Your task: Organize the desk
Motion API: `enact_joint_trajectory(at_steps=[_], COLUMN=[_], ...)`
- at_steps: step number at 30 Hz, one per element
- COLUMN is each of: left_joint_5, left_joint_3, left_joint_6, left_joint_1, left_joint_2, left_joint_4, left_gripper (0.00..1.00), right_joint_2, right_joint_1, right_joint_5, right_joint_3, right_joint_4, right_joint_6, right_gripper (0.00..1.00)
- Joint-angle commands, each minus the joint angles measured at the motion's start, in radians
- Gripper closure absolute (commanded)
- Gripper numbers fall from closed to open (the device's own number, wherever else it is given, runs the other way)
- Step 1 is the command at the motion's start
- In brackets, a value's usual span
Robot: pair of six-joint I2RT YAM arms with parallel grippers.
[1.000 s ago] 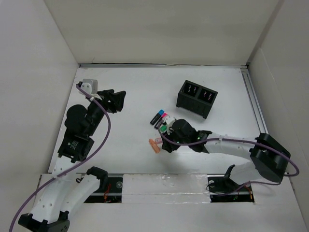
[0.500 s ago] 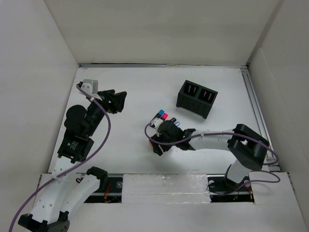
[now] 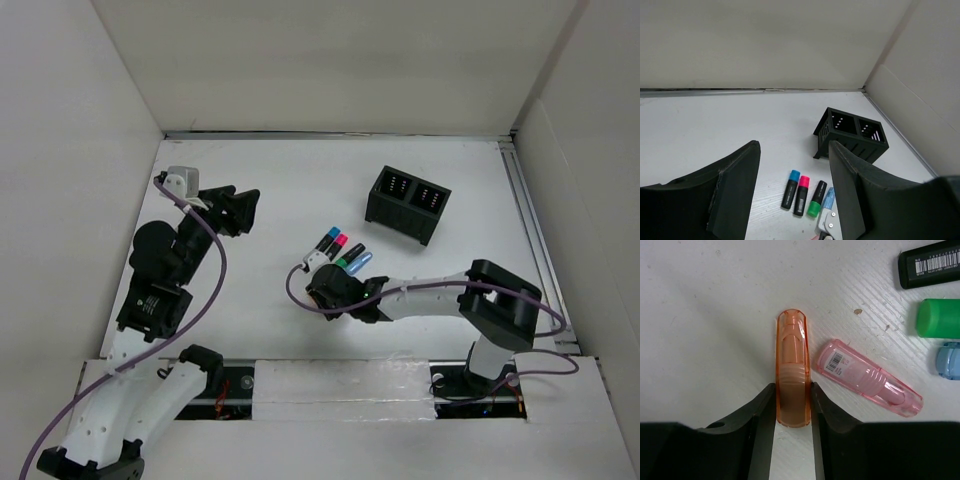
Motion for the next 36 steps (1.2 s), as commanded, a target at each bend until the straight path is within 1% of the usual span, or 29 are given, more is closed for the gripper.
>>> enact_joint_trajectory(at_steps=[1,2,3,7,8,11,13,15,16,20,21,23,24,27,28,31,36], left_joint_5=[-0.004,-0.006,-0.012,-0.003,-0.003,-0.015,-0.007,-0.013,-0.013,0.011,0.01,0.02,0.028,0.036,0.034,0.048,0.055], left_joint_3=[0.007,0.005,0.007,0.01,0.007,0.012,0.007,0.007,0.007,0.004,0.004,0.005,0.007,0.007,0.008,0.007,0.007], left_joint_6=[0.004,0.004,0.005,-0.001,0.001,-0.001,-0.002,-0.001,-0.002,-0.004,-0.007,-0.01,-0.012,-0.013,-0.015,-0.018,-0.021], left_joint_1=[0.002,0.002,0.002,0.002,0.002,0.002,0.002,0.002,0.002,0.002,0.002,0.002,0.002,0.002,0.002,0.002,0.002], left_joint_2=[-0.024,-0.024,-0.022,-0.016,-0.018,-0.018,-0.025,-0.021,-0.015,-0.012,-0.009,-0.002,0.001,0.001,-0.002,-0.007,-0.002], left_joint_4=[0.033,0.033,0.03,0.03,0.032,0.021,0.03,0.029,0.026,0.033,0.033,0.029,0.03,0.035,0.032,0.036,0.033], left_gripper=[0.47,0.47,0.47,0.48,0.48,0.48,0.48,0.47,0.48,0.47,0.47,0.47,0.47,0.47,0.47,0.47,0.47], right_joint_2=[0.023,0.018,0.006,-0.116,-0.177,-0.271,-0.29,-0.288,-0.285,-0.276,-0.281,-0.305,-0.311,-0.322,-0.322,-0.305,-0.256], right_joint_1=[0.044,0.044,0.055,0.055,0.055,0.023,-0.015,-0.122,-0.152,-0.296,-0.369,-0.432,-0.49,-0.586,-0.65,-0.741,-0.778], right_joint_5=[0.1,0.115,0.122,0.086,0.102,0.138,0.171,0.21,0.249,0.29,0.293,0.327,0.347,0.361,0.335,0.285,0.241], right_joint_3=[0.02,0.026,0.034,0.025,0.028,0.062,0.085,0.149,0.157,0.181,0.177,0.158,0.142,0.132,0.131,0.131,0.149], right_joint_4=[-0.077,-0.086,-0.092,-0.031,-0.025,-0.005,0.015,0.026,0.04,0.043,0.081,0.115,0.144,0.14,0.141,0.136,0.143], right_joint_6=[0.025,0.033,0.036,0.032,0.032,0.004,-0.02,-0.005,-0.001,0.053,0.065,0.068,0.061,0.068,0.077,0.093,0.094], right_gripper=[0.75,0.78,0.84,0.89,0.89,0.89,0.89,0.89,0.89,0.89,0.89,0.89,0.89,0.89,0.89,0.9,0.9])
